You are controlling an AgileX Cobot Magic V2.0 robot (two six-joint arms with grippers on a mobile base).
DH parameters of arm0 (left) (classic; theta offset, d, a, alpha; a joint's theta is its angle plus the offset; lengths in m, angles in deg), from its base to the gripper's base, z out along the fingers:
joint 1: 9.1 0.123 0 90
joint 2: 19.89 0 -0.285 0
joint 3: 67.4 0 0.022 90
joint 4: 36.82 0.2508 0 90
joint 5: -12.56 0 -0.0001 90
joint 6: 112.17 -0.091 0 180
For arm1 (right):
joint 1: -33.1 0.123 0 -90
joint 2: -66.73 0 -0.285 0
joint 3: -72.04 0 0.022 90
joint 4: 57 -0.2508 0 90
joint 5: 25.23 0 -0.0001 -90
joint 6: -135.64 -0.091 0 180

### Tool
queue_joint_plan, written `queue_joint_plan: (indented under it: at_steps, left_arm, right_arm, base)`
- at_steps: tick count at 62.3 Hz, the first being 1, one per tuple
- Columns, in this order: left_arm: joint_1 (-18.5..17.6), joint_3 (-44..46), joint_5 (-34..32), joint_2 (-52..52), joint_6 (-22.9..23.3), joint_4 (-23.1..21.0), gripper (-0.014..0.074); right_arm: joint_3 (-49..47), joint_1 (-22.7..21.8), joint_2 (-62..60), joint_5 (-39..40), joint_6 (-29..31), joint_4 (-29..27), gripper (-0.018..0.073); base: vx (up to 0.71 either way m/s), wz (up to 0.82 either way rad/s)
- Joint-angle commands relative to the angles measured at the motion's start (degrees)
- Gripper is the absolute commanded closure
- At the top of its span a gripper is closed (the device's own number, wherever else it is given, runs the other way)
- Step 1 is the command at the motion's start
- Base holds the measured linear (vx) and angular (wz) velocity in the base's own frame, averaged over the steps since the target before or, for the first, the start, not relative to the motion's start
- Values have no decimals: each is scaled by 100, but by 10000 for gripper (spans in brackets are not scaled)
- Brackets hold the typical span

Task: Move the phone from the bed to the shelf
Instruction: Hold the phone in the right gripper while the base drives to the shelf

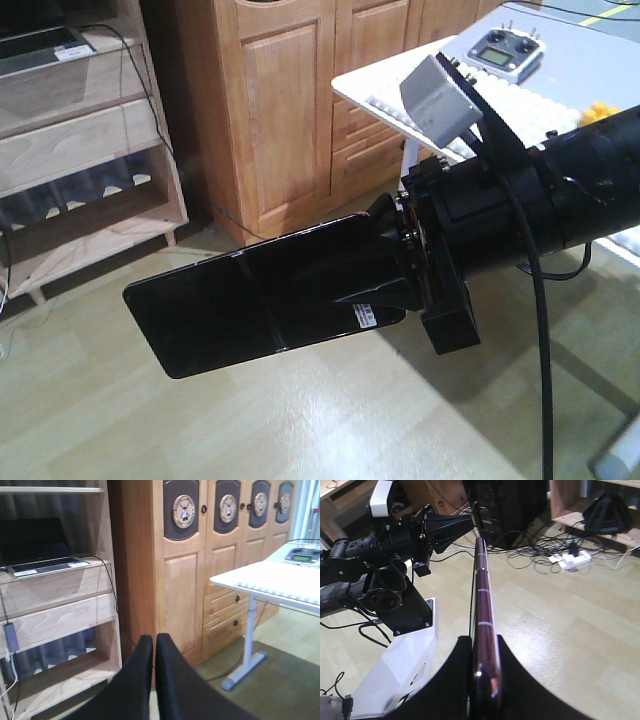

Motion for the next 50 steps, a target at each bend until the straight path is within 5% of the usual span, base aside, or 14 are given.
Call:
queue_joint_plan:
  at_steps: [1, 50]
  left_arm:
    - [11, 138, -431, 34, 50, -60, 595]
    - [11, 138, -431, 34, 50, -60, 595]
  right_arm:
    - [-155, -19, -188, -318, 13, -488, 562]
    - [-155, -19, -188, -318, 13, -488, 562]
  base:
    - [49, 5]
    - [47, 26]
